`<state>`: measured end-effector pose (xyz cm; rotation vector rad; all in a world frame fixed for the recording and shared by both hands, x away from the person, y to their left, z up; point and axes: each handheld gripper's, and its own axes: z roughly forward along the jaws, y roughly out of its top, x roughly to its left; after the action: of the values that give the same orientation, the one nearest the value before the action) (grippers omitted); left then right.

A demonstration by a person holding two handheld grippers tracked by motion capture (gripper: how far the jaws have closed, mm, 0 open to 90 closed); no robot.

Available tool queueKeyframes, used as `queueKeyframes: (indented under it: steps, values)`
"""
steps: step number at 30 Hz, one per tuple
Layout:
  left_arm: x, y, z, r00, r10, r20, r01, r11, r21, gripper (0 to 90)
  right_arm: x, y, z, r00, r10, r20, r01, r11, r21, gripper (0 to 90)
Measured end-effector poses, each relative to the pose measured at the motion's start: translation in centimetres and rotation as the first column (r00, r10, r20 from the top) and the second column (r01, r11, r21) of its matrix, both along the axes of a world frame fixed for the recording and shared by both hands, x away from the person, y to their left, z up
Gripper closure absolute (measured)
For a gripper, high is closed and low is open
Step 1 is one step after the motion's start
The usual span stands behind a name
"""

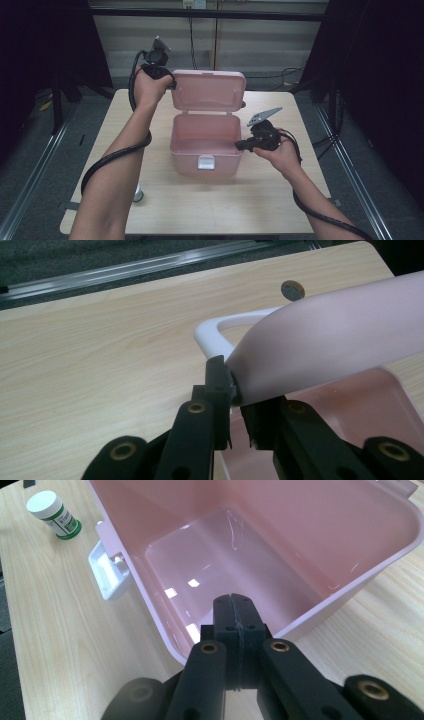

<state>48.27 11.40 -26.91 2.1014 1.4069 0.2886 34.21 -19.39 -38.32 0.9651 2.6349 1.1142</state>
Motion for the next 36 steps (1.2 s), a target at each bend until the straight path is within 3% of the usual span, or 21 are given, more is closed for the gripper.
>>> queueKeyframes:
  steps: [12, 36]
  values:
    - [0.7, -0.2, 0.0, 0.9999, 0.009, -0.004, -0.009, 1.0000, 0.002, 82.8, 0.0, 0.0, -0.2, 1.0000, 0.009, -0.002, -0.009, 0.9999, 0.012, 90.0]
    - [2.0, -0.4, -0.4, 0.9999, 0.016, -0.002, -0.016, 0.9999, 0.001, 83.3, 0.0, 0.9, -0.4, 0.9989, 0.047, 0.003, -0.047, 0.9978, -0.047, 90.0]
